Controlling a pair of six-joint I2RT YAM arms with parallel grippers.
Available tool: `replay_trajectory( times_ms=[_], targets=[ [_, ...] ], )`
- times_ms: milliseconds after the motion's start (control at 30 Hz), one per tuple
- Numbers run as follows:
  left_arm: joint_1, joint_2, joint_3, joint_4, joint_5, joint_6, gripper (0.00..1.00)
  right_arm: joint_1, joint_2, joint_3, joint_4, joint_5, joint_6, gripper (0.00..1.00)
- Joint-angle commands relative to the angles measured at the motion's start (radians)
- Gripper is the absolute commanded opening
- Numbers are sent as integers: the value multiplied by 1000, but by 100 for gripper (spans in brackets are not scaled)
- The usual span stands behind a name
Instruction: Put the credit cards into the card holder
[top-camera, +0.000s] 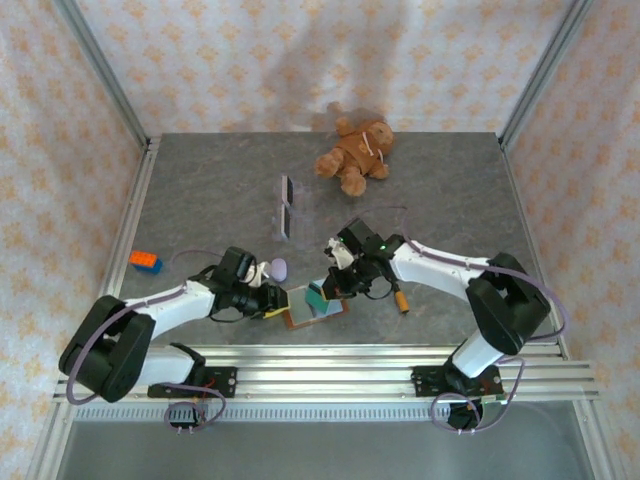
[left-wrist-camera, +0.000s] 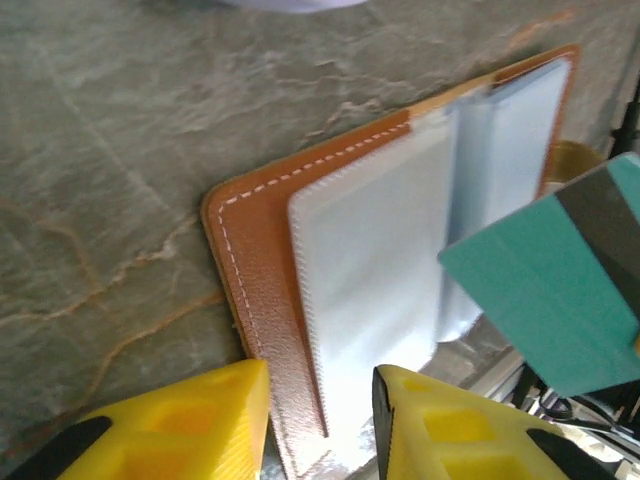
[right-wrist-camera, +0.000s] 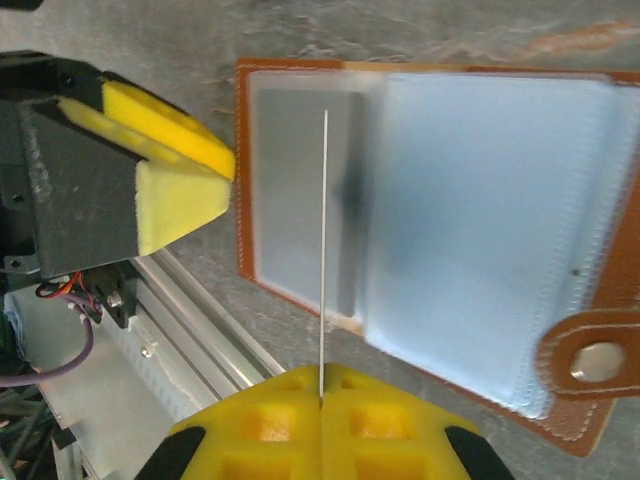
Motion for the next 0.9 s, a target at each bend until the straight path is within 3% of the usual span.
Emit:
replay_trajectory(
  times_ms=[0,133,467,867],
  targets=[
    [-5,44,-1,18,-25,2,29,-14,26,4,-42,-40,-43,0],
    [-5,78,-16,72,-23,-20,18,-22,34,-6,-42,-34,-52,0],
    [-5,136,-3,26,-68,8,16,-77,-32,-30,-54,-22,-48,0],
    [-5,140,8,13,-84,14,16,-84,54,-70,-2,-99,-60,0]
  ],
)
